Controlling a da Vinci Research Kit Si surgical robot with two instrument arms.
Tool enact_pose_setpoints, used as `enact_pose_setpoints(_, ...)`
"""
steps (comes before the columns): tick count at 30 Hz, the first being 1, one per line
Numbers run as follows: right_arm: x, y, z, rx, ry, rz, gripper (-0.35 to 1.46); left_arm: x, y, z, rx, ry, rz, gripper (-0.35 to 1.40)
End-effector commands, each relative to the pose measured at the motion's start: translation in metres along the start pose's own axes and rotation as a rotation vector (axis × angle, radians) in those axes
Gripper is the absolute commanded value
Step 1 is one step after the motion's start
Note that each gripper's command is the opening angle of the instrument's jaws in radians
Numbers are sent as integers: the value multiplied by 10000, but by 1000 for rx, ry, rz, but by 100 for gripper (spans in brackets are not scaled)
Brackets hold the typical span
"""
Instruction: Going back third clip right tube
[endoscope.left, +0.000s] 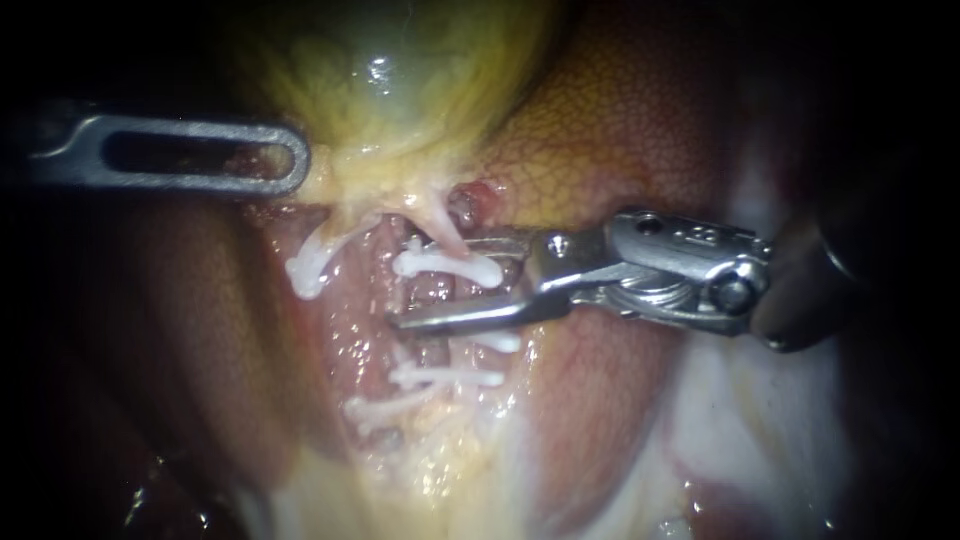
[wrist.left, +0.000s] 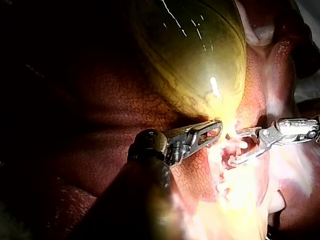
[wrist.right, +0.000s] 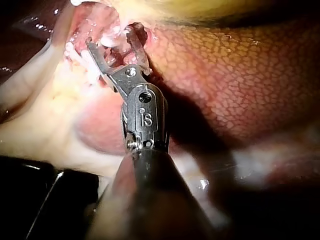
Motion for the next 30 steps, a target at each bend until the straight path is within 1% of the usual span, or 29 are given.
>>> enact_pose_setpoints(1,0,-2,-7,-1,-4,-33,49,0,0,-1,1,0,0,-35)
enact_pose_setpoints(4,0,-6,-24,4,-7,-109,49,0,0,-1,1,0,0,-35)
enact_pose_setpoints(6,3,-9,-34,9,-8,-137,49,0,0,-1,1,0,0,-35)
enact_pose_setpoints(10,13,-17,-53,12,-10,-177,49,0,0,-1,1,0,0,-35)
enact_pose_setpoints(14,22,-28,-71,17,-12,-218,49,0,0,-1,1,0,0,-35)
enact_pose_setpoints(20,31,-40,-98,15,-14,-263,49,-1,1,0,1,1,0,-35)
enact_pose_setpoints(24,35,-43,-112,-6,-18,-288,49,0,1,0,1,0,1,-35)
enact_pose_setpoints(30,37,-43,-128,-34,-27,-304,49,3,5,7,-1,-2,3,-35)
